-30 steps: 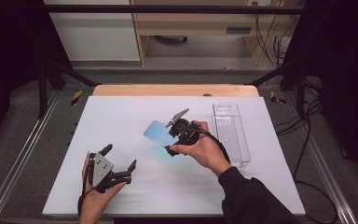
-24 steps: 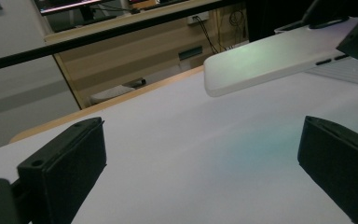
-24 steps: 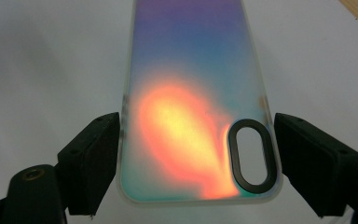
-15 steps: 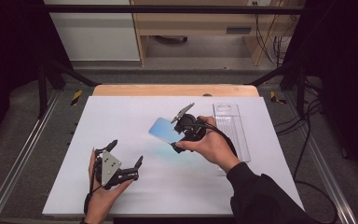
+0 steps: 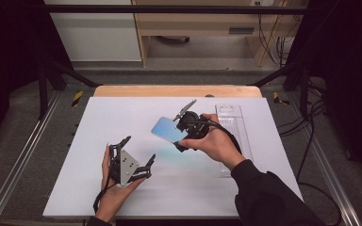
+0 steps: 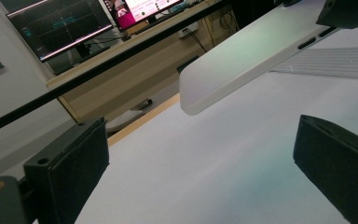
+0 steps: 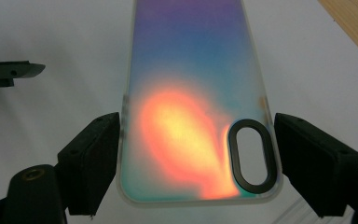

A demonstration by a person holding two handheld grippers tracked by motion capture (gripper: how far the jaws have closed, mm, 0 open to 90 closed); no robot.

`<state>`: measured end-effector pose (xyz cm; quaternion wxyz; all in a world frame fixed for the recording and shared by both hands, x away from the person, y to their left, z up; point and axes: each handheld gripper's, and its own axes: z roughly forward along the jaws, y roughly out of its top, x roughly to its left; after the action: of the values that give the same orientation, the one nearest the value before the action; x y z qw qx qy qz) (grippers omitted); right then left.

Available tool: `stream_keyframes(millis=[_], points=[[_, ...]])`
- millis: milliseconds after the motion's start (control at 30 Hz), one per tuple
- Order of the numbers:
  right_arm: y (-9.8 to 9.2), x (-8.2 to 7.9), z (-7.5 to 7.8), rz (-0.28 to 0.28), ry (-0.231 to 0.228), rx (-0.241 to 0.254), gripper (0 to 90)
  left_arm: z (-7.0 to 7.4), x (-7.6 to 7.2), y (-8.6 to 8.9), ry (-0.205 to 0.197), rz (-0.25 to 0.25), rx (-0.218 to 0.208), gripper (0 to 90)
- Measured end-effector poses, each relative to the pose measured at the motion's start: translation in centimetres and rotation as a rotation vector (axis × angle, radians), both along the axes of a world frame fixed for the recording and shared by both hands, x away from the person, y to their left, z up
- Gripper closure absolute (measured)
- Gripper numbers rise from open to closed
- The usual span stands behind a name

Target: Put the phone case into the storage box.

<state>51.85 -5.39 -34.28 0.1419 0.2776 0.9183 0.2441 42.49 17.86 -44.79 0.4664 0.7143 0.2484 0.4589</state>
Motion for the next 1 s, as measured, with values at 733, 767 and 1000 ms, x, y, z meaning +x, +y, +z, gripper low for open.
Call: stream_keyframes(millis=[733, 767, 1000], points=[[2.0, -0.5, 0.6, 0.036, 0.019, 0.003, 17.8, -0.5, -0.5, -0.5, -0.055, 0.020, 0.106, 6.2], [2.0, -0.5, 0.5, 0.040, 0.023, 0.002, 17.8, -0.5, -0.5, -0.6, -0.057, 0.019, 0.110, 6.4], [2.9, -1.1, 0.2, 0.066, 0.041, 0.004, 17.7, -0.7, -0.6, -1.1, -0.073, 0.014, 0.166, 9.2]])
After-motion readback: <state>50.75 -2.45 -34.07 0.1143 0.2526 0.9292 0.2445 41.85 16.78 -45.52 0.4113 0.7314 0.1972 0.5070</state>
